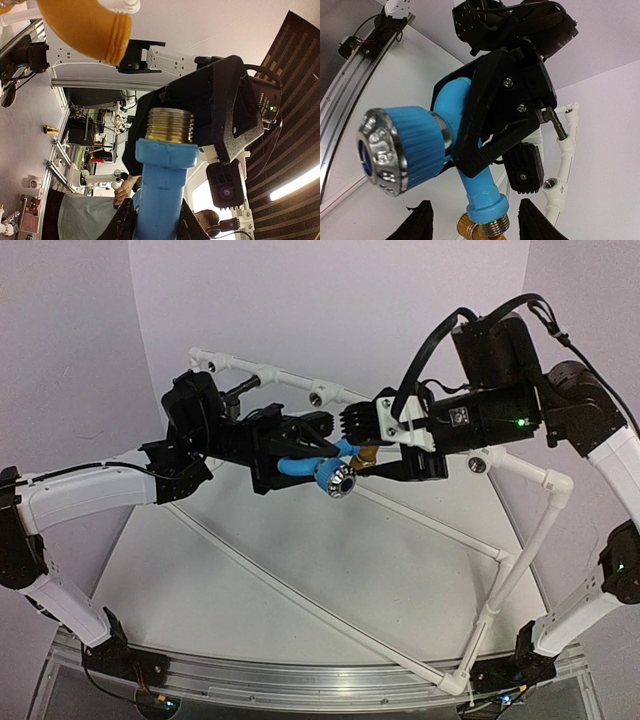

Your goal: Install the water faucets

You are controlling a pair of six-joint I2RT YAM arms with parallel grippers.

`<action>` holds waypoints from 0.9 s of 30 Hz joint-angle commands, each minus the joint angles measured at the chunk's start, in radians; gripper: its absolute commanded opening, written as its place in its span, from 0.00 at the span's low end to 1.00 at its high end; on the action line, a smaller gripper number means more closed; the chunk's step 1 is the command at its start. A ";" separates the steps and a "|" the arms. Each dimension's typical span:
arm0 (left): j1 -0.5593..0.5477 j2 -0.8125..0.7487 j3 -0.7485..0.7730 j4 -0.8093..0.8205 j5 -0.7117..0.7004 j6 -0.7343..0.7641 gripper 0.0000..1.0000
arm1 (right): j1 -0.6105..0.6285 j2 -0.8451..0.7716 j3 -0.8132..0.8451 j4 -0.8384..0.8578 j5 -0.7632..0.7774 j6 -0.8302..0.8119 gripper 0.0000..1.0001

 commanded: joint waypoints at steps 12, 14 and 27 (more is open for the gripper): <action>-0.008 -0.050 0.070 0.041 0.077 -0.034 0.01 | 0.026 0.044 -0.024 0.076 0.098 -0.144 0.18; -0.008 -0.050 0.072 0.034 0.073 -0.028 0.06 | 0.026 0.041 -0.031 0.083 0.108 -0.146 0.09; 0.123 -0.195 0.229 -0.609 -0.107 0.548 1.00 | 0.027 -0.038 -0.078 0.117 0.145 0.037 0.00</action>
